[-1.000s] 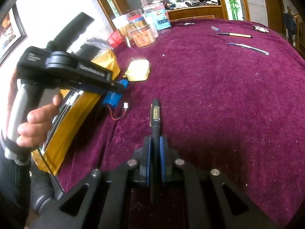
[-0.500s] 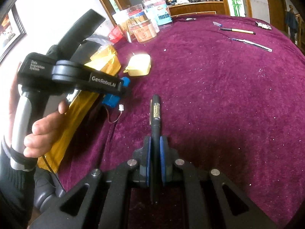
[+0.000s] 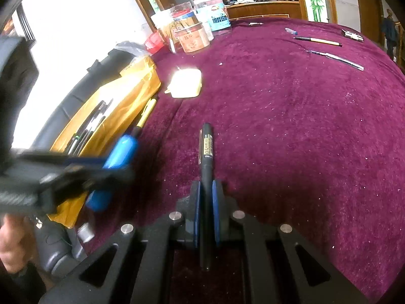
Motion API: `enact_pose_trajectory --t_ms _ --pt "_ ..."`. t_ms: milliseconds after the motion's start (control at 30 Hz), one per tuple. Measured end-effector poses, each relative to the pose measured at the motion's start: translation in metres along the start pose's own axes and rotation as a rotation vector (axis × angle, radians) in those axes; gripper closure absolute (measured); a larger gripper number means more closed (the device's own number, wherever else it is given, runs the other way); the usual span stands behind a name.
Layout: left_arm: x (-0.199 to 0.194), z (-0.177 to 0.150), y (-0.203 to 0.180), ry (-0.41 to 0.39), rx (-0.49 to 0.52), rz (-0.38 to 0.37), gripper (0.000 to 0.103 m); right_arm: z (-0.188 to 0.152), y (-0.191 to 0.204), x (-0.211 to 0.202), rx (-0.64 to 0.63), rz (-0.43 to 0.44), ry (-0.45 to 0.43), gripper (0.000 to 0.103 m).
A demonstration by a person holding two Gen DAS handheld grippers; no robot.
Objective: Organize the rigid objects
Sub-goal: 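Carry the blue battery pack and black pen over the tray and open both tools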
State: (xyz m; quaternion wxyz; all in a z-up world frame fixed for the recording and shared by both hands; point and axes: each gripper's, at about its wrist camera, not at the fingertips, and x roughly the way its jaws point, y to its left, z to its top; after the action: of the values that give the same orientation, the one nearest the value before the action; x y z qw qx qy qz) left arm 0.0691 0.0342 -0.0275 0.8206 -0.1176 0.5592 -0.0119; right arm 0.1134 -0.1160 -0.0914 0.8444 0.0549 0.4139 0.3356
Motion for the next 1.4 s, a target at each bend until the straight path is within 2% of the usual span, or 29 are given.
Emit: enact_pose_trajectory --t_ms 100,233,300,367,467,600,667,767,833,1000,1133,1400 --pt "-0.026 -0.019 0.008 -0.048 -0.021 -0.029 0.071 -0.002 0.002 -0.002 -0.012 0.011 -0.008 0.095" --pt "-0.068 -0.039 0.036 -0.130 -0.072 -0.050 0.071 -0.006 0.010 -0.011 -0.049 0.005 -0.061 0.095" --pt "-0.088 -0.047 0.056 -0.164 -0.110 -0.048 0.071 -0.007 0.014 -0.014 -0.036 0.043 -0.074 0.095" --pt "-0.101 -0.048 0.077 -0.196 -0.142 -0.031 0.070 -0.004 0.027 -0.022 -0.021 0.129 -0.104 0.095" --pt "-0.119 -0.046 0.109 -0.241 -0.194 0.012 0.070 0.008 0.065 -0.030 -0.068 0.179 -0.133 0.095" --pt "-0.128 -0.041 0.148 -0.281 -0.256 0.076 0.070 0.027 0.113 -0.015 -0.122 0.231 -0.102 0.094" --pt "-0.122 -0.036 0.168 -0.282 -0.275 0.102 0.070 0.036 0.135 -0.001 -0.147 0.245 -0.076 0.094" --pt "-0.109 -0.024 0.191 -0.255 -0.296 0.092 0.070 0.049 0.158 0.021 -0.173 0.241 -0.041 0.094" --pt "-0.102 -0.014 0.203 -0.237 -0.304 0.085 0.070 0.060 0.166 0.034 -0.178 0.235 -0.024 0.094" --pt "-0.068 0.018 0.232 -0.155 -0.315 0.128 0.070 0.090 0.178 0.079 -0.177 0.181 0.020 0.094" --pt "-0.045 0.034 0.247 -0.110 -0.337 0.132 0.070 0.105 0.182 0.107 -0.178 0.152 0.065 0.094" --pt "-0.036 0.048 0.251 -0.111 -0.325 0.163 0.070 0.121 0.186 0.138 -0.187 0.105 0.122 0.094"
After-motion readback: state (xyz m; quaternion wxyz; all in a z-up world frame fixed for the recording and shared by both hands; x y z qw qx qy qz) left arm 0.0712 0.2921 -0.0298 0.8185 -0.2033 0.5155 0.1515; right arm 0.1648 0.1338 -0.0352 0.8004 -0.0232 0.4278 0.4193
